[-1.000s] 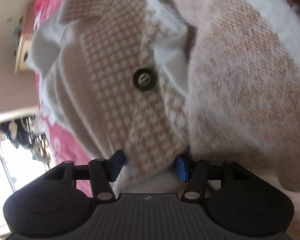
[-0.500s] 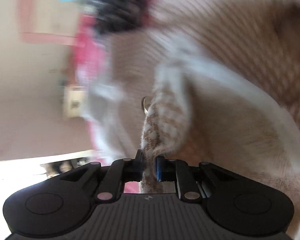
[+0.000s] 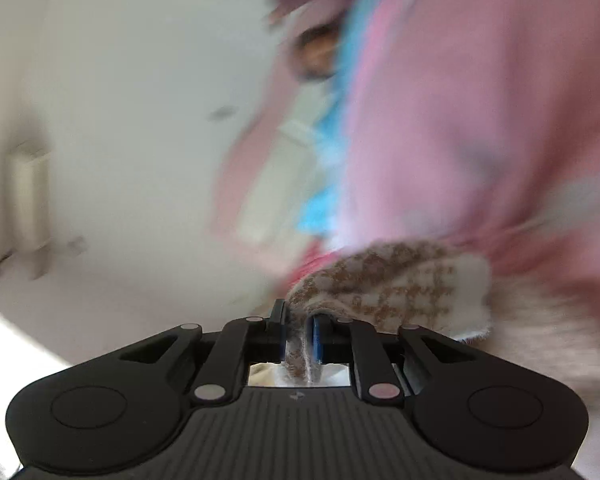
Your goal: Fold clothes
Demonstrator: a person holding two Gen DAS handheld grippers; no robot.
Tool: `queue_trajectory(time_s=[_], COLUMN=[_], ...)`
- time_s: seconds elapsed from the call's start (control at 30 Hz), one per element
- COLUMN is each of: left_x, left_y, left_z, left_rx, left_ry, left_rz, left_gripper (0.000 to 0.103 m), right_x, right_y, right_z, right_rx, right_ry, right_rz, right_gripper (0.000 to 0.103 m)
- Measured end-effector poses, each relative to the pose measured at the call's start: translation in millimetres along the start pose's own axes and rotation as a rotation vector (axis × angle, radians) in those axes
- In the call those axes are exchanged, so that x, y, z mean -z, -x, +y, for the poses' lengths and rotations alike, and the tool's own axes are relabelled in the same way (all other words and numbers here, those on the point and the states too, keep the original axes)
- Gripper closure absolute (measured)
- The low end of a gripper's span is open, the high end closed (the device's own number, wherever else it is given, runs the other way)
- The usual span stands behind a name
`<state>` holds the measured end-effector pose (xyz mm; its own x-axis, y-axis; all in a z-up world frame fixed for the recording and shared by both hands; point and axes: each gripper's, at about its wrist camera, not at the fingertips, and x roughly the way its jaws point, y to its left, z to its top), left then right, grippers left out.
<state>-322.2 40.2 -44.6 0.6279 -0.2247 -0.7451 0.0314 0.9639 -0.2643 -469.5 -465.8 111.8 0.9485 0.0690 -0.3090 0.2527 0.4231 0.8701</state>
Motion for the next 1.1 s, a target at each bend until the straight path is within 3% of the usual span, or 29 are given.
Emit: queue_trajectory(time_s=[0.07, 0.17, 0.2, 0.3, 0.4, 0.5, 0.57, 0.63, 0.73, 0.8, 0.87, 1.0, 1.1], left_x=[0, -3, -4, -10, -17, -23, -26, -30, -35, -36, -37, -42, -46], left_y=[-3, -5, -6, -9, -14, -17, -20, -23, -23, -22, -19, -11, -8], left_z=[-2, -7, -9, -13, -15, -15, -15, -16, -15, -13, -8, 10, 27], left_rx=[0.003, 0.02, 0.018, 0.011, 0.005, -0.015, -0.026, -0.034, -0.044, -0.052, -0.068, -0.11, -0.148], left_ry=[0.0, -0.004, -0.019, -0.054, -0.073, -0.084, -0.085, -0.076, -0.053, -0.033, -0.019, -0.003, -0.002], left_rz=[0.009, 0.021, 0.024, 0.032, 0.036, 0.016, 0.006, -0.002, -0.017, -0.022, -0.026, -0.042, -0.052], left_gripper=[0.042, 0.042, 0.042, 0.042, 0.042, 0.042, 0.042, 0.042, 0.042, 0.042, 0.042, 0.042, 0.042], right_x=[-2, 8, 10, 10, 8, 17, 37, 68, 137, 185, 227, 272, 283], right_y=[11, 27, 33, 56, 69, 57, 25, -26, -141, -223, -287, -386, -439], right_z=[-20, -38, -33, -14, 8, 42, 65, 76, 79, 78, 69, 47, 18], right_rx=[0.155, 0.248, 0.28, 0.399, 0.442, 0.362, 0.256, 0.154, 0.132, 0.166, 0.266, 0.429, 0.5], right_ry=[-0.001, 0.022, 0.056, 0.198, 0.348, 0.482, 0.569, 0.632, 0.675, 0.757, 0.868, 1.099, 1.182], right_rz=[0.005, 0.003, -0.016, -0.091, -0.186, -0.213, -0.145, -0.001, 0.269, 0.374, 0.404, 0.439, 0.487], right_gripper=[0.077, 0.07, 0.062, 0.06, 0.058, 0.053, 0.046, 0.034, 0.034, 0.034, 0.034, 0.038, 0.04])
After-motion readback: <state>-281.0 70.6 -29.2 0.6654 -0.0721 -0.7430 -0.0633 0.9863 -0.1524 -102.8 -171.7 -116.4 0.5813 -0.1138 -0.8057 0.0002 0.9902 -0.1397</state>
